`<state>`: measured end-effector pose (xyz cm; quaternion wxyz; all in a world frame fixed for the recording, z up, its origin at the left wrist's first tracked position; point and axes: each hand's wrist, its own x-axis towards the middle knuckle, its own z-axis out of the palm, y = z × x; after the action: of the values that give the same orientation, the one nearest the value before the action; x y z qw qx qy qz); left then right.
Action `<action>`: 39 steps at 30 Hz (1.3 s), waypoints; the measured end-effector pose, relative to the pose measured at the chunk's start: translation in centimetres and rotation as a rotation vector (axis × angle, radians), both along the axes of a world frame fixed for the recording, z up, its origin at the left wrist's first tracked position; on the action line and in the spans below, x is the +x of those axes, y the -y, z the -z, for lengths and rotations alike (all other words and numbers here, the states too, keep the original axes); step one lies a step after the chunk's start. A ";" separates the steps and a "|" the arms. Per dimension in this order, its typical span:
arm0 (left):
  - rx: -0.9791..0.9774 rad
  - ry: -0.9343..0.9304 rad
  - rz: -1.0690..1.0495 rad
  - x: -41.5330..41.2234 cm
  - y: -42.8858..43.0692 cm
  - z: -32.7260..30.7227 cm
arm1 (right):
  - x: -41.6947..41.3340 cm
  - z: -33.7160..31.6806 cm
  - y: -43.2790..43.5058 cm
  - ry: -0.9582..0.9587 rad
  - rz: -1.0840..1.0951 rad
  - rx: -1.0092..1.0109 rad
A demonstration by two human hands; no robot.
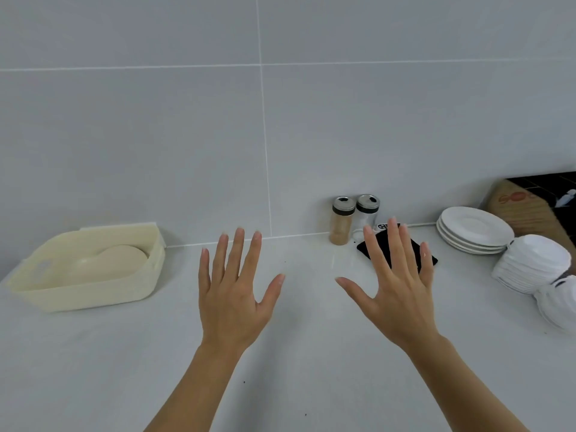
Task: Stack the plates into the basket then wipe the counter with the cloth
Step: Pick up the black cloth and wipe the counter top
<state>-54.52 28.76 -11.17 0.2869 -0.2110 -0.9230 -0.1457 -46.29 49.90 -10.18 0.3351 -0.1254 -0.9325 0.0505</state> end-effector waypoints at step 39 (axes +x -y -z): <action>-0.556 0.174 0.411 -2.9 -29.7 11.1 | -8.5 12.7 -28.5 0.443 -0.519 0.327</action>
<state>-57.44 58.50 -22.23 0.1037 -0.4490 -0.8866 0.0389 -54.77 78.44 -22.87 0.1167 0.1621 -0.9789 -0.0440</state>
